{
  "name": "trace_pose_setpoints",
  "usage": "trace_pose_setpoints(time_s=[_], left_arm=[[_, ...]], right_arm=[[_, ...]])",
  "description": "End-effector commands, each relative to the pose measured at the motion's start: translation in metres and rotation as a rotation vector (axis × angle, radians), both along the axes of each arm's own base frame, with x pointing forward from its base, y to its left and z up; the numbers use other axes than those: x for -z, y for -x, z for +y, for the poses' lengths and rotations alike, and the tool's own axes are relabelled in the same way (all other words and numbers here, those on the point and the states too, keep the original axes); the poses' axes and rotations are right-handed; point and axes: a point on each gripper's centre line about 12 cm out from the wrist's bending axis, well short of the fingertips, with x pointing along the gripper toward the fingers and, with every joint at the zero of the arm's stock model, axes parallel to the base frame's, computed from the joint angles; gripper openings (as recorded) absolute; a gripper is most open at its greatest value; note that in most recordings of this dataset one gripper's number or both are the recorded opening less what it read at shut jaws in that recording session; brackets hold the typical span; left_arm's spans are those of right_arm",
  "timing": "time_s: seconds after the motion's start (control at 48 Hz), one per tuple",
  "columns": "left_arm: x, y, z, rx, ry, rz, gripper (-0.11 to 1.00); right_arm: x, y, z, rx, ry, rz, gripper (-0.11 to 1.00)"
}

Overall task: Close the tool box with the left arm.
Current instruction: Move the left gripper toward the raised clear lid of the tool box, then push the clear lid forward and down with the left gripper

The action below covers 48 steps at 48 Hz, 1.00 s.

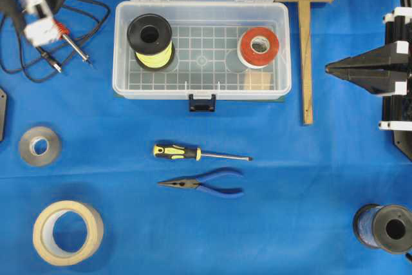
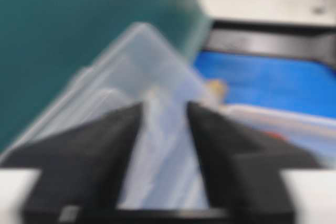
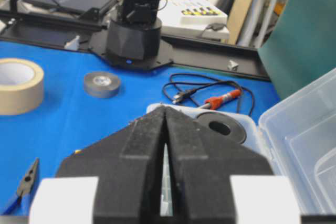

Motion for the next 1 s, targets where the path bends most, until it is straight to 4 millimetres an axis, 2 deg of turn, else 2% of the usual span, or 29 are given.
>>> trace_pose_setpoints(time_s=[0.0,0.021,0.125,0.208,0.312,0.5,0.708,0.979], left_arm=[[-0.011,-0.01,0.026,-0.065,-0.017,0.004,0.48],[-0.011,-0.012,0.031,-0.075,-0.023,0.013,0.56],[-0.009,-0.024,0.057,-0.125,-0.036,0.054,0.83],[-0.007,-0.035,0.081,-0.164,-0.021,0.08,0.93],[-0.003,-0.05,0.112,-0.201,0.014,0.136,0.93],[0.014,-0.079,0.147,-0.208,0.077,0.302,0.93],[0.034,-0.101,0.165,-0.175,0.131,0.489,0.93],[0.055,-0.106,0.173,-0.169,0.17,0.557,0.93]], right_arm=[[-0.006,-0.002,0.0,0.002,-0.003,-0.008,0.0],[-0.005,-0.003,-0.001,0.002,-0.001,-0.005,0.0],[-0.002,-0.003,-0.001,0.003,-0.002,0.012,0.0],[-0.001,-0.004,-0.001,0.003,-0.003,0.02,0.0],[0.003,-0.005,-0.001,0.003,-0.005,0.038,0.0],[0.009,-0.008,-0.001,0.003,-0.01,0.067,0.0],[0.014,-0.01,-0.001,0.003,-0.012,0.09,0.0],[0.019,-0.012,-0.002,0.007,-0.015,0.11,0.0]])
